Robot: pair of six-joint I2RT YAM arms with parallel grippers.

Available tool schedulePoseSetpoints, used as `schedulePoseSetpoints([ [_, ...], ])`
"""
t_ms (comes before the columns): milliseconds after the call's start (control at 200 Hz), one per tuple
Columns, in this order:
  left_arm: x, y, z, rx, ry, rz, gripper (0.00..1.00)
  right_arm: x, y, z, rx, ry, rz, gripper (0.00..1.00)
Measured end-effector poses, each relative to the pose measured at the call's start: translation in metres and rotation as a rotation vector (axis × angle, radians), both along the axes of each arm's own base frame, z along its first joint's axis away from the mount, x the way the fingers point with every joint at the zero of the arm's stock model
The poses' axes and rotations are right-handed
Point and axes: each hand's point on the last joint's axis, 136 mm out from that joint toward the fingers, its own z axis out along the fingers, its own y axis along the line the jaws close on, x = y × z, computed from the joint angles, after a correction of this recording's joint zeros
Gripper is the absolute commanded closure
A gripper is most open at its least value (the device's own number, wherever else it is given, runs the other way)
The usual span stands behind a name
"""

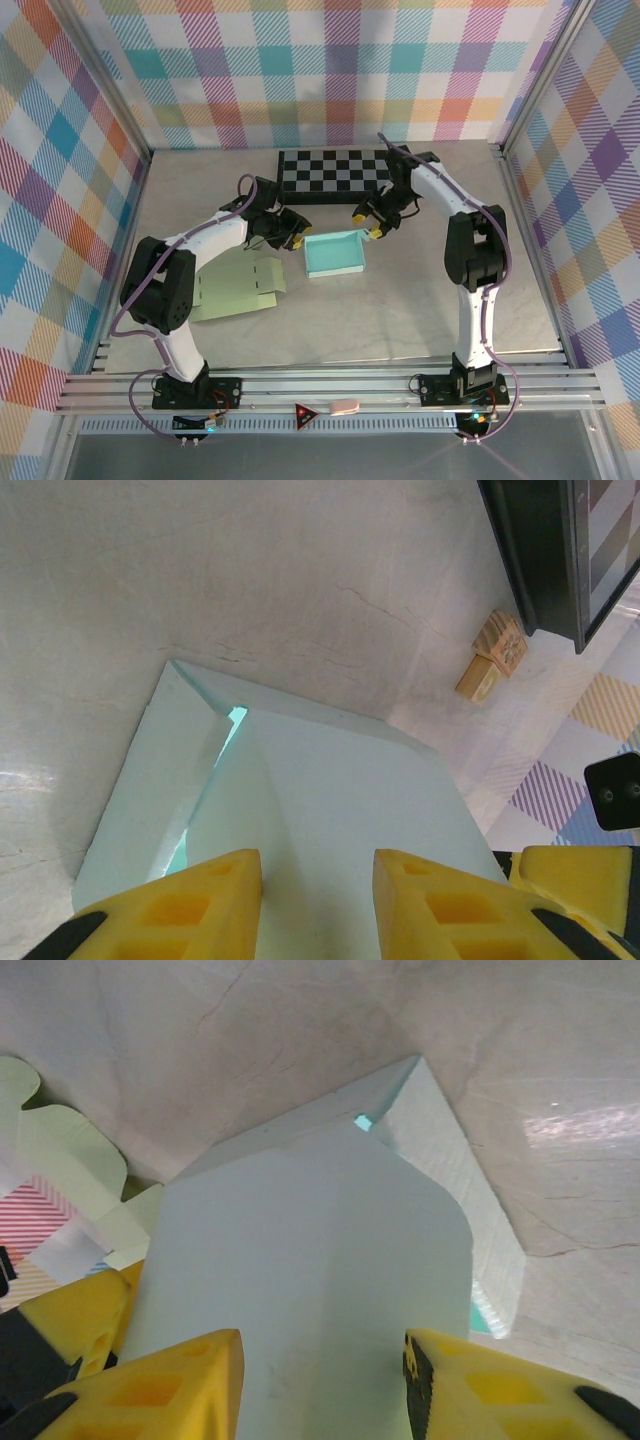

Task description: Fold the paper box

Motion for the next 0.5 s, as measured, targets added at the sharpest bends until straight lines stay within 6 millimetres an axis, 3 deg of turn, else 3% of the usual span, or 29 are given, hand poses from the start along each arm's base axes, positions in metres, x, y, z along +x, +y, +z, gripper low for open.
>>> schedulePoseSetpoints([
  [225, 0.0, 0.0, -0.002, 0.003, 0.002, 0.002, 0.66, -0.001, 0.01, -0.001, 0.028, 0.024, -0.035, 0.54],
  [500, 0.0, 0.001, -0.006, 0.013, 0.013, 0.005, 0.66, 0.002, 0.017, 0.006, 0.052, 0.029, -0.079, 0.61],
])
